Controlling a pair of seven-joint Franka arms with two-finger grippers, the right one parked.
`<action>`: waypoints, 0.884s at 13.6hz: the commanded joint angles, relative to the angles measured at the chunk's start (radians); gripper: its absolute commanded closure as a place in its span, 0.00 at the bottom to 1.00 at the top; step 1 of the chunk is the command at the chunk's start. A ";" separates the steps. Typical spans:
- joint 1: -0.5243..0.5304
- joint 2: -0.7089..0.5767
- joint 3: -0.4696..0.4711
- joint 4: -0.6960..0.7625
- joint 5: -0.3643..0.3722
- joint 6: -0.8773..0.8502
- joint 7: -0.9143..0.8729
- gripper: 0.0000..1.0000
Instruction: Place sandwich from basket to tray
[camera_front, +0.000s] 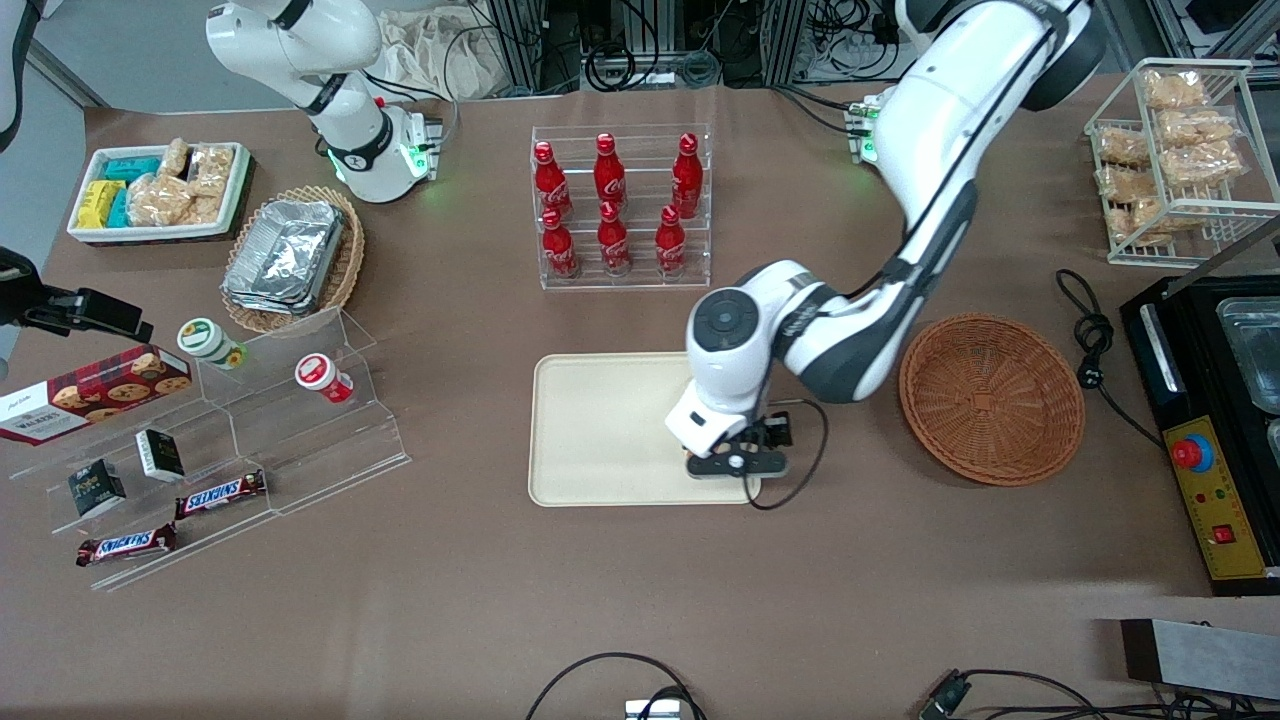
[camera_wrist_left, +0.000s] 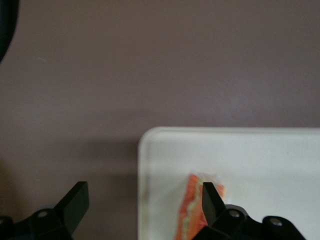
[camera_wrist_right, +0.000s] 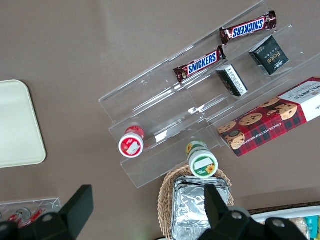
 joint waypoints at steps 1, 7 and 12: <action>0.089 -0.106 -0.005 -0.022 -0.026 -0.092 0.042 0.00; 0.300 -0.212 -0.006 -0.017 -0.162 -0.149 0.361 0.00; 0.424 -0.270 -0.006 -0.004 -0.267 -0.212 0.572 0.00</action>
